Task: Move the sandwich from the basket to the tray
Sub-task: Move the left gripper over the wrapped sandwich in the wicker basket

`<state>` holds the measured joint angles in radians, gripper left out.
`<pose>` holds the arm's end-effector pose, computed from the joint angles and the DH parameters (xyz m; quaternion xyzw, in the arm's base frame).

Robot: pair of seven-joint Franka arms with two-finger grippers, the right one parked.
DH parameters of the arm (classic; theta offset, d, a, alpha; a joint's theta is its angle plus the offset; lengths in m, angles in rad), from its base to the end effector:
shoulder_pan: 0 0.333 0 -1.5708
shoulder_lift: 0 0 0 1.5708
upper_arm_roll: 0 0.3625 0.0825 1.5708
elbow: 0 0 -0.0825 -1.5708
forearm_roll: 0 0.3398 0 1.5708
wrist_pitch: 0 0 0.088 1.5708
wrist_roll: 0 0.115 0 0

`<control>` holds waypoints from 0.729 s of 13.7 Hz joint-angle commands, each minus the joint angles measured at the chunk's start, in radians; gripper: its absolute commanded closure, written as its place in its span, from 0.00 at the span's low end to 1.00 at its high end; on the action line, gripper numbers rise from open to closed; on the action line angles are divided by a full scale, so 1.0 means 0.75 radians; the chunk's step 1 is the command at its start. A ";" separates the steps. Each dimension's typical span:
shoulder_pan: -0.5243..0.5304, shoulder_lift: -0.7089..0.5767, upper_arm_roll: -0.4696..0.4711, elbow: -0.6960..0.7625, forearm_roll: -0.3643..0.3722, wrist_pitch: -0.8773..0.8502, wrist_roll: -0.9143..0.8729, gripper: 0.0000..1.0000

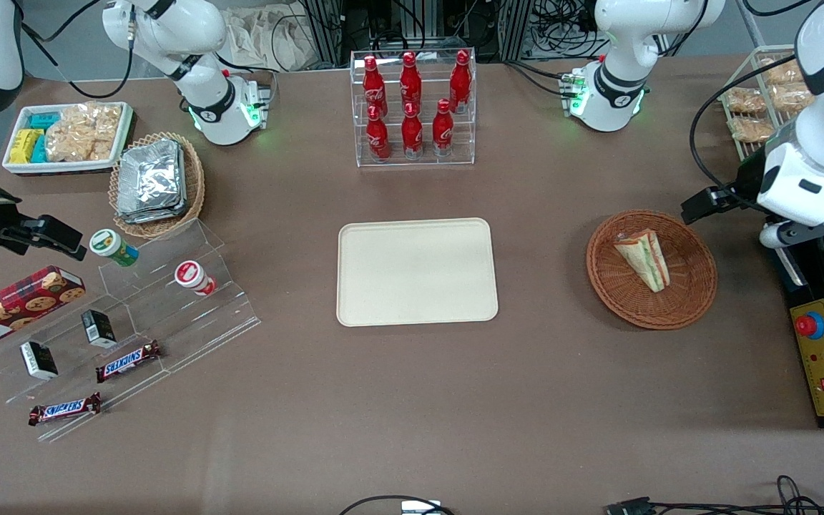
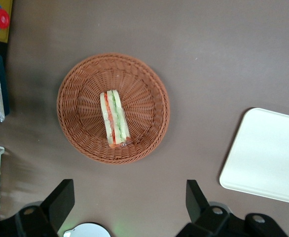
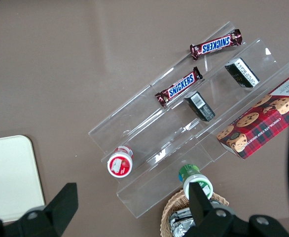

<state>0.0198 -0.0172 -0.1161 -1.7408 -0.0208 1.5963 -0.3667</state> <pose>0.4948 -0.0507 0.6014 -0.9887 -0.1355 0.0641 0.0055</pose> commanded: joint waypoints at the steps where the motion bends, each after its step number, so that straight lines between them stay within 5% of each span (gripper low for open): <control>1: 0.012 -0.067 -0.011 -0.216 0.018 0.164 -0.030 0.00; 10: 0.057 -0.075 0.018 -0.877 0.018 0.984 -0.051 0.00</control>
<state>0.0506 -0.0536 -0.1004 -2.3077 -0.0194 2.2287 -0.3907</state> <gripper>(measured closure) 0.000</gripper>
